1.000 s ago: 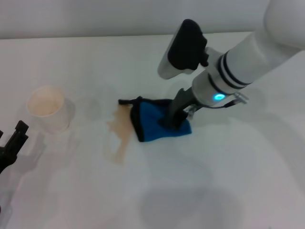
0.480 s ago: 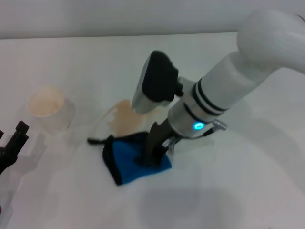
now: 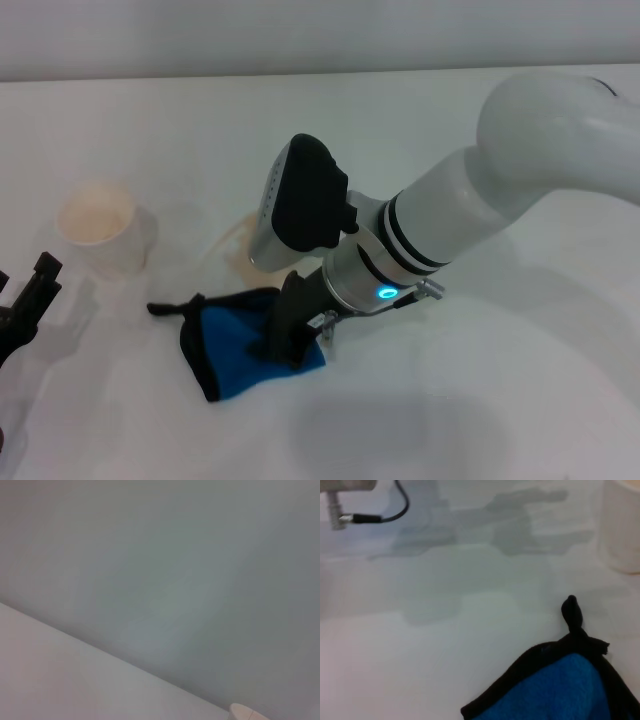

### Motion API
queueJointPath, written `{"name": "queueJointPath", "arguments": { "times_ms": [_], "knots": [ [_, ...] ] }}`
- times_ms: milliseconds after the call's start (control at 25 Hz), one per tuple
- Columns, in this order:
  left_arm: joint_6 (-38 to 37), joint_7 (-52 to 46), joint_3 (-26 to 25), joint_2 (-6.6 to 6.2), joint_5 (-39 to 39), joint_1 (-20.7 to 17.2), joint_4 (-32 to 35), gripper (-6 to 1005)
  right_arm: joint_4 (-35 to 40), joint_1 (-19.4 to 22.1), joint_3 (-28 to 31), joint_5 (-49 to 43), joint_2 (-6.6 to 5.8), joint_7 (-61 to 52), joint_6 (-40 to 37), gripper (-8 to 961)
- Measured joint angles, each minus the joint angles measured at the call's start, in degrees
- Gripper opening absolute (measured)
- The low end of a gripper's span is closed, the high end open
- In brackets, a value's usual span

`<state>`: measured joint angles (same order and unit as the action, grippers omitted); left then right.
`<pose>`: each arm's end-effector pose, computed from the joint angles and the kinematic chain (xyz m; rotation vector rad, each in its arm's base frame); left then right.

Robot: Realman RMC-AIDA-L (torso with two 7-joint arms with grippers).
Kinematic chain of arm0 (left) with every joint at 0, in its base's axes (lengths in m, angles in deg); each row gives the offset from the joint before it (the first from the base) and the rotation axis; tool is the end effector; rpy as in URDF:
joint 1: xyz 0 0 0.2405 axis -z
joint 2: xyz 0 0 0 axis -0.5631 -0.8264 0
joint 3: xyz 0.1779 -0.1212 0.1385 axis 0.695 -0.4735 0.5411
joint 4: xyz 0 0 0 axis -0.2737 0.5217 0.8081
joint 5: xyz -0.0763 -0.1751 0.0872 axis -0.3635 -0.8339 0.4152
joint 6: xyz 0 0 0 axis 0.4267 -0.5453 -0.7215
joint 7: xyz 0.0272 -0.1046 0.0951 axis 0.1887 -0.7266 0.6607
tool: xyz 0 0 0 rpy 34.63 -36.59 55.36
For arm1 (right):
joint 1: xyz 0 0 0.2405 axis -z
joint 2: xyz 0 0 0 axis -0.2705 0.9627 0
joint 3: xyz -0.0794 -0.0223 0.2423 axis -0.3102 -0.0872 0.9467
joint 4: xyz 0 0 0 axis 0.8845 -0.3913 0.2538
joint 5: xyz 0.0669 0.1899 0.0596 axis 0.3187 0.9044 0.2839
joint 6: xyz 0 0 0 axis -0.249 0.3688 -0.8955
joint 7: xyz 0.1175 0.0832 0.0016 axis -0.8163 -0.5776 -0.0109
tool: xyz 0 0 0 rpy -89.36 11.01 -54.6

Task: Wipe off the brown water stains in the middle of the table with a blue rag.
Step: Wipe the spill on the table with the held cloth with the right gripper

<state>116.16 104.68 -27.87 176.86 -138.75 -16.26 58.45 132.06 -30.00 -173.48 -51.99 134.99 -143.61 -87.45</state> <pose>-0.3583 0.2327 -0.0489 -1.6533 -1.0617 -0.9831 0.1581 0.3316 -0.1487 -2.9990 0.4653 -0.2728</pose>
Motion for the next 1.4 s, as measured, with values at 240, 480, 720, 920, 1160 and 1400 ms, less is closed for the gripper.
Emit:
{"name": "queueJointPath", "arguments": {
  "times_ms": [240,480,720,920,1160,1400],
  "knots": [
    [0.0,0.0,0.0,0.00,0.0,0.0,0.0,891,-1.5,0.6,0.0,0.8,0.00,-0.2,5.2,97],
    [0.0,0.0,0.0,-0.08,-0.1,0.0,0.0,890,-4.2,-0.2,0.5,0.9,-0.01,-0.4,8.6,97],
    [0.0,0.0,0.0,-0.09,-0.2,0.1,0.0,890,-7.8,-1.2,3.7,0.7,0.00,-0.5,10.9,97],
    [0.0,0.0,0.0,-0.09,-0.3,0.2,0.0,890,-11.3,-2.8,7.2,0.3,-0.14,-0.4,12.6,98],
    [0.0,0.0,0.0,-0.09,-0.3,0.6,0.0,890,-16.9,-5.5,11.2,0.3,-0.42,-0.3,15.3,98],
    [0.0,0.0,0.0,-0.09,-0.2,0.6,0.0,891,-20.1,-6.7,12.4,0.3,-0.42,-0.4,17.8,98]
  ]
}}
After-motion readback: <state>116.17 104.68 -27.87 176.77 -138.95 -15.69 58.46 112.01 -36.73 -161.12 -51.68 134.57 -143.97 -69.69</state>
